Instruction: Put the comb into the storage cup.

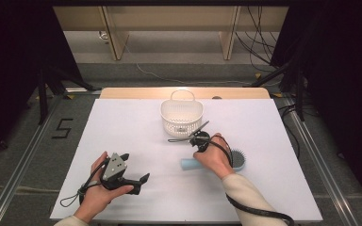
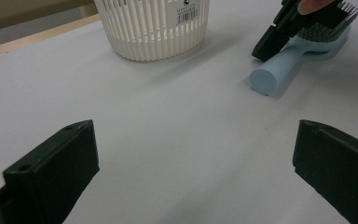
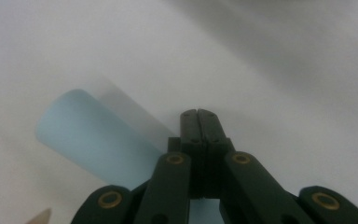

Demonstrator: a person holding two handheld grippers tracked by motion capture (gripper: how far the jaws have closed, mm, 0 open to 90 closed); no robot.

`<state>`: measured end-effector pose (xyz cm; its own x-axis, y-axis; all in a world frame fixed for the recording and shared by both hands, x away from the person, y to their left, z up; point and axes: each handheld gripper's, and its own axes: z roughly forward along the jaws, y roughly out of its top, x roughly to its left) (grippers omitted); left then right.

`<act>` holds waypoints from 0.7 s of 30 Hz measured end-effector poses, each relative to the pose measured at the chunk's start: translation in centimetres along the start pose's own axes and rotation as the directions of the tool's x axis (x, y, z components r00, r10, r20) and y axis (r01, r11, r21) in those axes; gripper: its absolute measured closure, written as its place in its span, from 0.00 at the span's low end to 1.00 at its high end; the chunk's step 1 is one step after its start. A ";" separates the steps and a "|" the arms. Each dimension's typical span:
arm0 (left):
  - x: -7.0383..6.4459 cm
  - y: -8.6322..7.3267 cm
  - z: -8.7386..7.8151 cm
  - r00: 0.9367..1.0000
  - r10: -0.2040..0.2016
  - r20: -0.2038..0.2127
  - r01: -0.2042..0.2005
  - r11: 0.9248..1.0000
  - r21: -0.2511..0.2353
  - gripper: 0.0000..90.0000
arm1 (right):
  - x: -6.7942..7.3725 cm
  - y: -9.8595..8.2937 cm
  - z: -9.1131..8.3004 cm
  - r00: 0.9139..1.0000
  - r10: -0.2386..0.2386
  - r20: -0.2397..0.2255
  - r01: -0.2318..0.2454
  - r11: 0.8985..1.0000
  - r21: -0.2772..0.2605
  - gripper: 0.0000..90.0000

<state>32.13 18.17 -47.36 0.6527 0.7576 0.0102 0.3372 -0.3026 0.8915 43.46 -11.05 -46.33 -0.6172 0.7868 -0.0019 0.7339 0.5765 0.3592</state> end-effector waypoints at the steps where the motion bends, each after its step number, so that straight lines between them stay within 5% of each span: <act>1: 0.0 0.0 0.0 1.000 0.000 0.001 0.000 1.000 0.001 0.00 | 0.3 -0.3 -0.1 1.000 -0.014 -0.005 0.014 1.000 0.005 1.00; 21: 0.0 0.0 0.0 1.000 0.000 0.001 0.000 1.000 0.003 0.00 | 2.6 -3.3 -1.5 0.994 -0.101 -0.049 0.104 0.993 0.053 1.00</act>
<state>32.15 18.18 -47.37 0.6537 0.7567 0.0099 0.3391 -0.3045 0.8901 39.05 -11.27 -46.15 -0.7013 0.7128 0.0078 0.6800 0.6657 0.3073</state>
